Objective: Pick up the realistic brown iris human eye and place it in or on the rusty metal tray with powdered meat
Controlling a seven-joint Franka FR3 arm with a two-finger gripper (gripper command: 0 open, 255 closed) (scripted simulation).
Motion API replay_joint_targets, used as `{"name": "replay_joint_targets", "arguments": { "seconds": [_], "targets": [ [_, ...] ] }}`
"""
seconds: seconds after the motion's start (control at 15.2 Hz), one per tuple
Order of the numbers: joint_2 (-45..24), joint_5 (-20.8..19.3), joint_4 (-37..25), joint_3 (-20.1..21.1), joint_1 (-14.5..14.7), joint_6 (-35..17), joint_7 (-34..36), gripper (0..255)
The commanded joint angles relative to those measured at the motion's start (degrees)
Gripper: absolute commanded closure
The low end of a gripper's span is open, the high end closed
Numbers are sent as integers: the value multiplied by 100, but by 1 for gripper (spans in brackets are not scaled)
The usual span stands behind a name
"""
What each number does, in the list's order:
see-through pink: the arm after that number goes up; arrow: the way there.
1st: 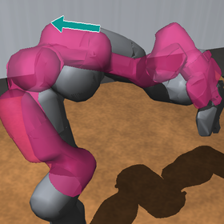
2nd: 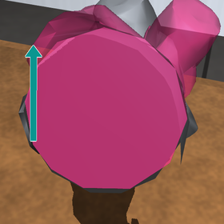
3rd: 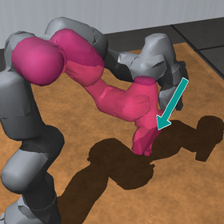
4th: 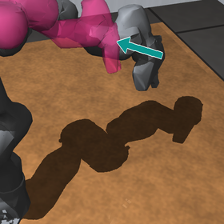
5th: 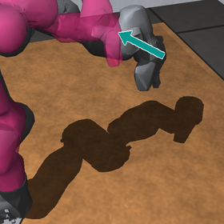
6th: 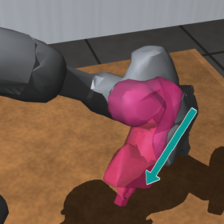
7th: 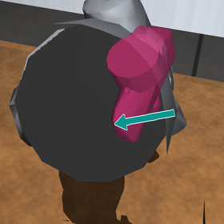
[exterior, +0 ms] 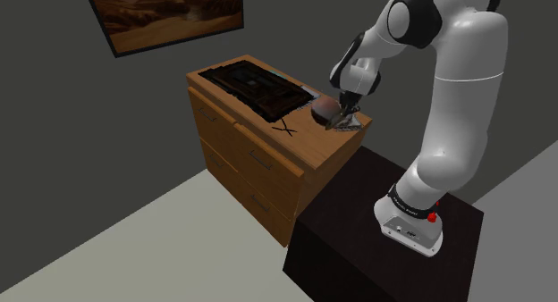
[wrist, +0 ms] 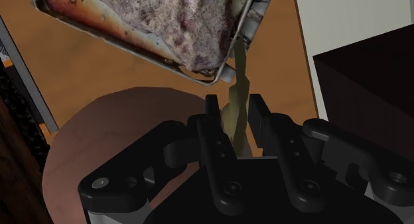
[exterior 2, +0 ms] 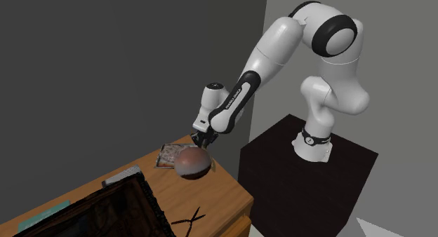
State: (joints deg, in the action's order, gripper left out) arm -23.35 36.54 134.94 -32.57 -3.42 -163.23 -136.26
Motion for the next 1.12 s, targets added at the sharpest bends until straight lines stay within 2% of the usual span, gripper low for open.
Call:
{"name": "replay_joint_targets", "arguments": {
  "seconds": [0.0,0.66,1.06],
  "targets": [
    [151,-213,41,-218,174,103,166,255],
    [880,-1397,168,-1259,1011,620,1042,255],
    [201,-752,-885,-858,-168,1193,-38,255]
  ]
}}
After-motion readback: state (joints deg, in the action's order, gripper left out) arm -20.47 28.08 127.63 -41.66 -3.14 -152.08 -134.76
